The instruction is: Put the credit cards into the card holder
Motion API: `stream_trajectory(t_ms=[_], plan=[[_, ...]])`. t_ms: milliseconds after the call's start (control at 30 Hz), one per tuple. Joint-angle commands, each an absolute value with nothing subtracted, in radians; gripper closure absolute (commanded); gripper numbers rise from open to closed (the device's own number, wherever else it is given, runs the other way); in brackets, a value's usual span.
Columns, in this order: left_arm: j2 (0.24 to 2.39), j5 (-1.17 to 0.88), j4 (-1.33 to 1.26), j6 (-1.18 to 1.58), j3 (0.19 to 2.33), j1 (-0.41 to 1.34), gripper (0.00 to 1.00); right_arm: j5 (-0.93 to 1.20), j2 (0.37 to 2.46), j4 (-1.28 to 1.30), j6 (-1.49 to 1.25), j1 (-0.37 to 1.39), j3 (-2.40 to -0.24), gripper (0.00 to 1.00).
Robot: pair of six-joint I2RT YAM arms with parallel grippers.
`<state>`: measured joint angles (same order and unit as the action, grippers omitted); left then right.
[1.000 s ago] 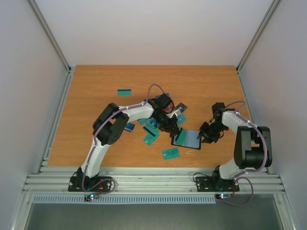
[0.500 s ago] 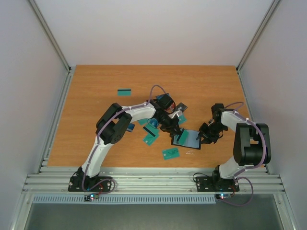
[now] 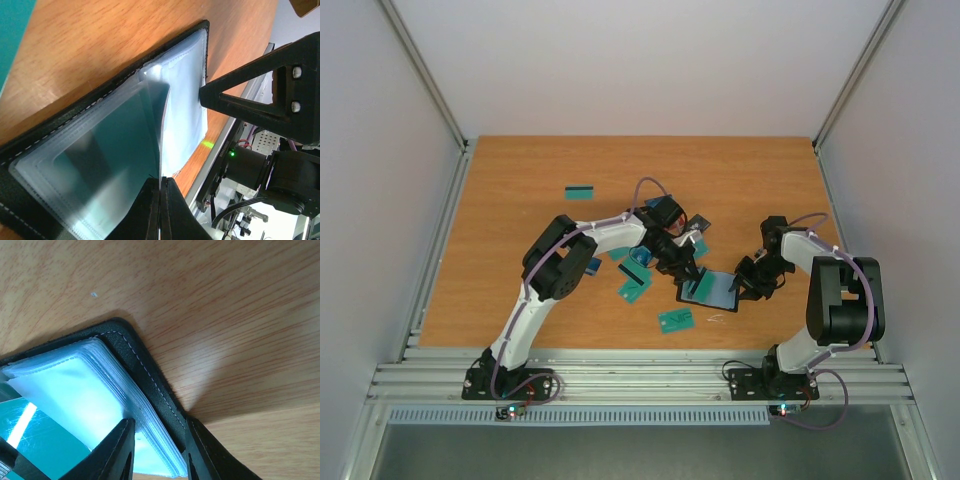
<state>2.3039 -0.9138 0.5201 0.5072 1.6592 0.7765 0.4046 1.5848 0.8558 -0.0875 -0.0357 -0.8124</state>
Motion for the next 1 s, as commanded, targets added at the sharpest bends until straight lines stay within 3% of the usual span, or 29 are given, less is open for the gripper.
stream_trajectory(t_ms=[0, 533, 767, 967], plan=[[2.334, -0.941, 0.463, 0.523, 1.682, 0.785, 1.00, 0.406, 1.605, 0.853, -0.077, -0.035, -0.814, 0.70], [2.362, -0.939, 0.402, 0.578, 1.677, 0.786, 1.00, 0.349, 1.525, 0.952, -0.055, -0.037, -0.851, 0.63], [2.372, -0.934, 0.379, 0.598, 1.678, 0.789, 1.00, 0.224, 1.509, 0.996, -0.077, -0.037, -0.840, 0.70], [2.378, -0.928, 0.375, 0.607, 1.678, 0.796, 1.00, 0.175, 1.563, 0.987, -0.096, -0.037, -0.841, 0.83]])
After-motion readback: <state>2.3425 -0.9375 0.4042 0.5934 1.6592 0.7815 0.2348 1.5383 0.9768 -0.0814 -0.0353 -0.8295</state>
